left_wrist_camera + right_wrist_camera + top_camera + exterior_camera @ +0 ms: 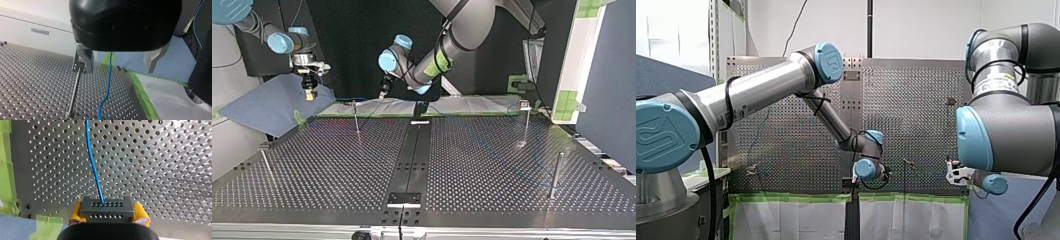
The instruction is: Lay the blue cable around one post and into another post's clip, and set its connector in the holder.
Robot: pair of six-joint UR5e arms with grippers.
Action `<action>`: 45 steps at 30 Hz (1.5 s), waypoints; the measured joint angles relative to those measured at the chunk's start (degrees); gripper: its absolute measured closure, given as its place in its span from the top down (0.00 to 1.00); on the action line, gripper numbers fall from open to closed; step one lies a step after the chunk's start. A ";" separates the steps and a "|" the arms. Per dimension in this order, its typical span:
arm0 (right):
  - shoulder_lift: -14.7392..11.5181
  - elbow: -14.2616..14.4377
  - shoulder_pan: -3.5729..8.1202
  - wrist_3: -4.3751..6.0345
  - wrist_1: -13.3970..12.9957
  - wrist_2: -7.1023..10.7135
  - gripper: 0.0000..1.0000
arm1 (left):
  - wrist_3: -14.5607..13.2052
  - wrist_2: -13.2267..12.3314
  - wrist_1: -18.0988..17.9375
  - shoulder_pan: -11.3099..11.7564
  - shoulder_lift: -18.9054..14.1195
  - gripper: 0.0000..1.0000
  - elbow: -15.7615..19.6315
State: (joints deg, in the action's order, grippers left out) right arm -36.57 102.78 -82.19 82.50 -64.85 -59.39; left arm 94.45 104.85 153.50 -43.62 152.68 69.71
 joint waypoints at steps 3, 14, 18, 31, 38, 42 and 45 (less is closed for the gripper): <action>-0.45 0.65 0.27 0.49 -0.66 0.10 0.24 | -0.61 0.97 -0.08 -0.15 -0.06 1.00 0.34; -0.97 2.42 0.84 0.94 -2.21 0.48 0.24 | -2.08 4.78 -4.07 -1.37 -2.29 1.00 4.73; -1.09 2.93 0.97 0.95 -2.46 0.66 0.24 | -2.58 5.82 -5.70 -2.16 -3.58 1.00 6.36; -2.41 5.30 1.89 1.45 -4.65 1.51 0.24 | -3.24 7.58 -12.14 -4.48 -4.17 1.00 12.76; -3.22 6.99 2.66 4.10 -7.46 2.46 0.24 | -3.36 8.12 -14.87 -4.95 -4.19 1.00 14.05; -3.47 7.69 2.78 4.61 -8.52 2.79 0.24 | -3.39 8.33 -15.20 -4.94 -4.19 1.00 14.10; -3.69 8.73 2.93 4.80 -9.49 2.83 0.24 | -3.40 8.72 -15.30 -4.97 -4.19 1.00 14.10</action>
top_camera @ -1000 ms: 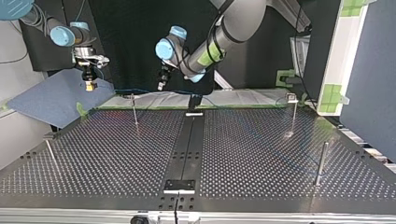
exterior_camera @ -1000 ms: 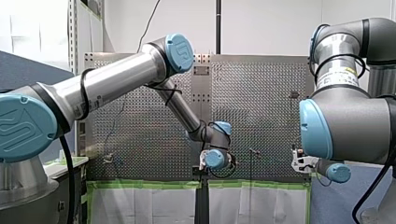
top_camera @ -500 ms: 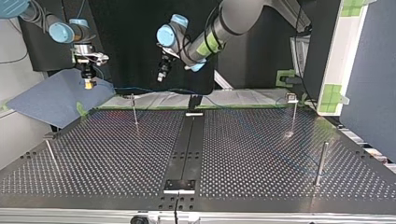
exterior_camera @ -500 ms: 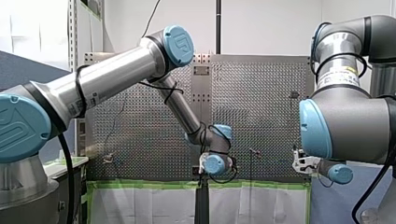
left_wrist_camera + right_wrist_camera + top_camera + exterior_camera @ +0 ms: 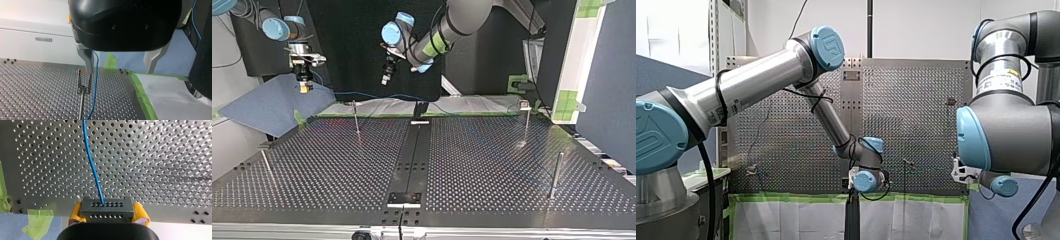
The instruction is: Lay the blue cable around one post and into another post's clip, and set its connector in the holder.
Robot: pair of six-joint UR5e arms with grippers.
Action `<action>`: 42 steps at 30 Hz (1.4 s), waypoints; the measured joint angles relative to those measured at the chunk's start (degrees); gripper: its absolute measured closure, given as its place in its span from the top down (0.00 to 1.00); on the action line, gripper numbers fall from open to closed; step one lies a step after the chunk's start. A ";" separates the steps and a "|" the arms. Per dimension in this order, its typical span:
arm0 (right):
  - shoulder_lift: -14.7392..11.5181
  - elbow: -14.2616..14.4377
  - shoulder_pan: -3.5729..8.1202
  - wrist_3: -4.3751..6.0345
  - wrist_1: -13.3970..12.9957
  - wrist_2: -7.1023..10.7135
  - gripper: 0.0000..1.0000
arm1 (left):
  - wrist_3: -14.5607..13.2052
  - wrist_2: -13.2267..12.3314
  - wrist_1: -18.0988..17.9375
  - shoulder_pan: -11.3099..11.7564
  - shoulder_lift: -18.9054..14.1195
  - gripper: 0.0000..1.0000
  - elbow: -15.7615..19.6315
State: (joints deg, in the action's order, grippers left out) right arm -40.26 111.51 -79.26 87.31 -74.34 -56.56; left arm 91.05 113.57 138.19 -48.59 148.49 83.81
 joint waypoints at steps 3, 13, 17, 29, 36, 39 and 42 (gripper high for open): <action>-0.08 0.73 0.14 0.44 -1.17 -0.08 0.24 | 0.00 0.50 -0.07 -0.07 -0.01 1.00 0.01; -0.11 1.06 0.22 0.99 -2.20 -0.14 0.24 | 0.19 3.05 -0.20 0.28 0.04 1.00 -2.25; -0.10 1.10 0.21 1.03 -2.33 -0.14 0.24 | -0.20 4.08 0.03 0.71 0.06 1.00 -3.61; -0.10 1.06 0.21 1.04 -2.48 -0.07 0.24 | 0.00 4.86 0.23 2.52 0.47 1.00 -4.34; -0.09 1.05 0.20 1.04 -2.63 -0.09 0.24 | 1.91 4.93 2.22 3.62 3.27 1.00 -7.13; -0.10 1.07 0.21 1.12 -2.79 -0.12 0.24 | 2.87 4.94 2.58 4.21 4.40 1.00 -8.65; -0.08 1.06 0.21 1.24 -2.99 -0.14 0.24 | 3.19 4.94 3.58 4.85 4.80 1.00 -10.20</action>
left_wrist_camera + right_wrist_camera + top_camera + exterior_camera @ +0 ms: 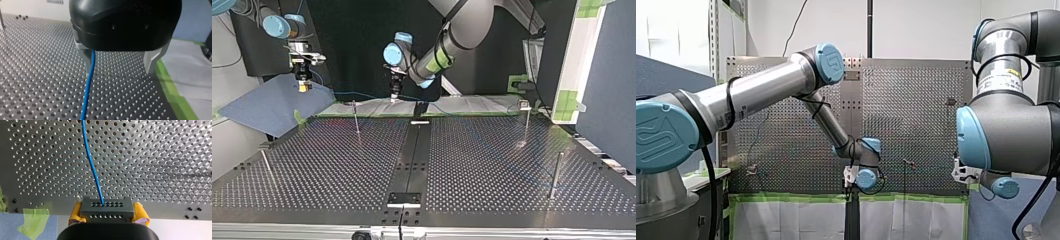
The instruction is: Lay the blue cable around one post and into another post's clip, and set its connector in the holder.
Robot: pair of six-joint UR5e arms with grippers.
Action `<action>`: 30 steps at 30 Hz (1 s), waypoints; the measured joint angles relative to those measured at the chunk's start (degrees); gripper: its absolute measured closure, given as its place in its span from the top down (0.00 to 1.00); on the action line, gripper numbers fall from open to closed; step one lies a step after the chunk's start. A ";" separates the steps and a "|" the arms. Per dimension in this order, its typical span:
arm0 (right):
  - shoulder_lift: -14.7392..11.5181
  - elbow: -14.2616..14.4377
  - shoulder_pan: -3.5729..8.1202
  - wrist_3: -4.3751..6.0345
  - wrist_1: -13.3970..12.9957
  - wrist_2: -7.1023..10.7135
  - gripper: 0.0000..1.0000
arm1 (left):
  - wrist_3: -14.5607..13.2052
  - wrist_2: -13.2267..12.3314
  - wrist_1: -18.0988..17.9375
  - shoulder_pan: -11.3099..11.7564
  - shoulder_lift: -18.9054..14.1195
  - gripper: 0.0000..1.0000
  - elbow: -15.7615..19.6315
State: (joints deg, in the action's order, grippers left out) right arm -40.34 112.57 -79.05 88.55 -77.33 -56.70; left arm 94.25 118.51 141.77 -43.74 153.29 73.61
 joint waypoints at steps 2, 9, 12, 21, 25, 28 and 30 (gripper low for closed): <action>0.01 -0.01 0.00 0.03 -0.06 -0.01 0.24 | -0.03 0.00 0.71 0.37 0.07 1.00 -0.75; 0.00 -0.01 -0.07 0.08 -0.11 -0.12 0.24 | -0.36 -0.02 1.58 0.87 0.12 1.00 -1.44; 0.01 -0.01 -0.05 0.12 -0.12 -0.22 0.24 | -0.37 -0.02 1.88 0.85 0.12 1.00 -1.48; 0.00 -0.02 0.00 0.15 -0.17 -0.35 0.24 | -0.19 -0.01 2.03 0.17 -0.09 1.00 -1.48; 0.01 -0.01 -0.02 0.15 -0.22 -0.35 0.24 | -0.14 0.22 1.99 -0.12 -0.85 1.00 -1.48; 0.01 -0.02 -0.10 0.13 -0.32 -0.35 0.24 | 0.05 0.94 1.95 -0.37 -1.67 1.00 -1.48; 0.00 -0.01 -0.14 0.12 -0.38 -0.35 0.24 | 0.47 1.07 1.91 -0.51 -2.07 1.00 -1.47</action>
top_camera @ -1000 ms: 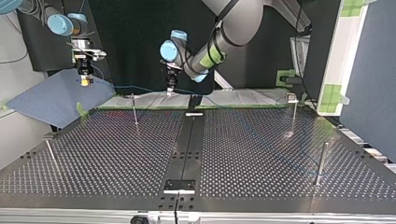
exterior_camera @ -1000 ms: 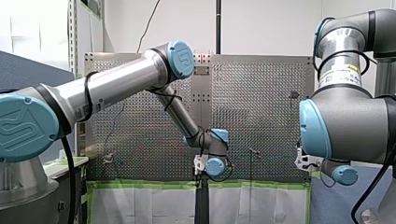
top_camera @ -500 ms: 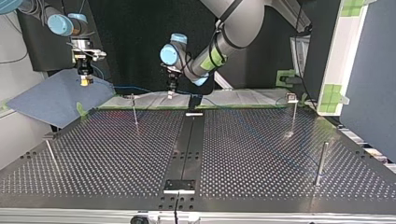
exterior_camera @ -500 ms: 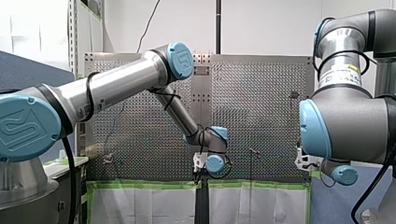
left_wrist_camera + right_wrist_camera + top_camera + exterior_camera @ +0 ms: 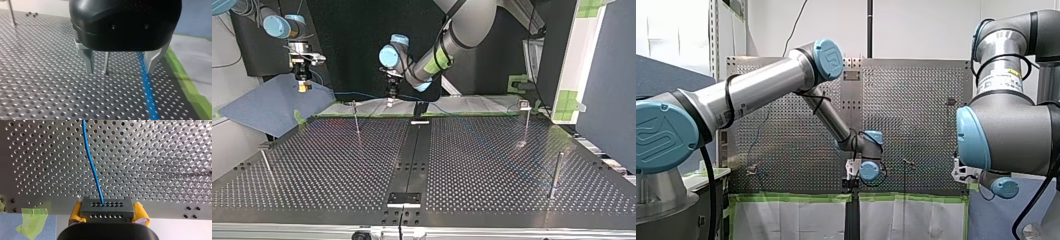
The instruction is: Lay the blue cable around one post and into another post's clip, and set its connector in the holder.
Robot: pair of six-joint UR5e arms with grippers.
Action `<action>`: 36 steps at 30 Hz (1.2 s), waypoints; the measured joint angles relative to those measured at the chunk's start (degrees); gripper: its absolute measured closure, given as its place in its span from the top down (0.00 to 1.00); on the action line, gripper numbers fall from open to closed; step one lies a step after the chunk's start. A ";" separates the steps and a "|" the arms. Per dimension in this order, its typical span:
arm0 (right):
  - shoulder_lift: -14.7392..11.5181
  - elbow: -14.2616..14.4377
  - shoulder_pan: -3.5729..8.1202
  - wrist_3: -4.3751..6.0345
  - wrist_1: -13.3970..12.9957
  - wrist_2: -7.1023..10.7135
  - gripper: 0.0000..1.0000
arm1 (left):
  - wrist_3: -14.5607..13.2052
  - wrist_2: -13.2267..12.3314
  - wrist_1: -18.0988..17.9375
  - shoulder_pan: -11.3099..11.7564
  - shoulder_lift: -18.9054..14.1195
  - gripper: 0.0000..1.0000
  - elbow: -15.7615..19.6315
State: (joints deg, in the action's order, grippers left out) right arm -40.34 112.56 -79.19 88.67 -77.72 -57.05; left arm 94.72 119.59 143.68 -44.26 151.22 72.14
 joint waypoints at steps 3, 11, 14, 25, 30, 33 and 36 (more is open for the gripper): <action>0.00 0.00 -0.03 0.01 -0.13 0.00 0.24 | 1.11 -0.60 -0.07 -0.18 -0.29 1.00 0.03; 0.00 -0.01 -0.06 0.03 -0.25 0.00 0.24 | 1.98 -1.50 -0.56 -0.60 -0.36 0.52 0.42; -0.01 -0.01 -0.05 0.03 -0.30 -0.01 0.24 | 1.87 -1.63 -0.60 -0.75 -0.37 0.52 0.42; 0.01 -0.01 -0.05 0.03 -0.38 0.00 0.24 | 1.39 -1.60 -1.42 -0.85 -0.37 0.24 0.46; 0.02 -0.01 -0.05 0.03 -0.42 0.00 0.24 | 0.87 -1.69 -1.47 -0.85 -0.37 0.06 0.49; 0.01 -0.01 -0.04 0.03 -0.43 0.00 0.24 | 0.56 -2.00 -1.66 -0.85 -0.37 0.01 0.61; 0.02 -0.01 -0.05 0.03 -0.42 0.00 0.24 | 0.29 -2.78 -1.89 -0.80 -0.37 0.01 0.67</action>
State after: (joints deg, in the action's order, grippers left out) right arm -40.32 112.56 -79.24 88.70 -78.14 -57.05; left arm 95.01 116.80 141.80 -45.06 150.85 72.81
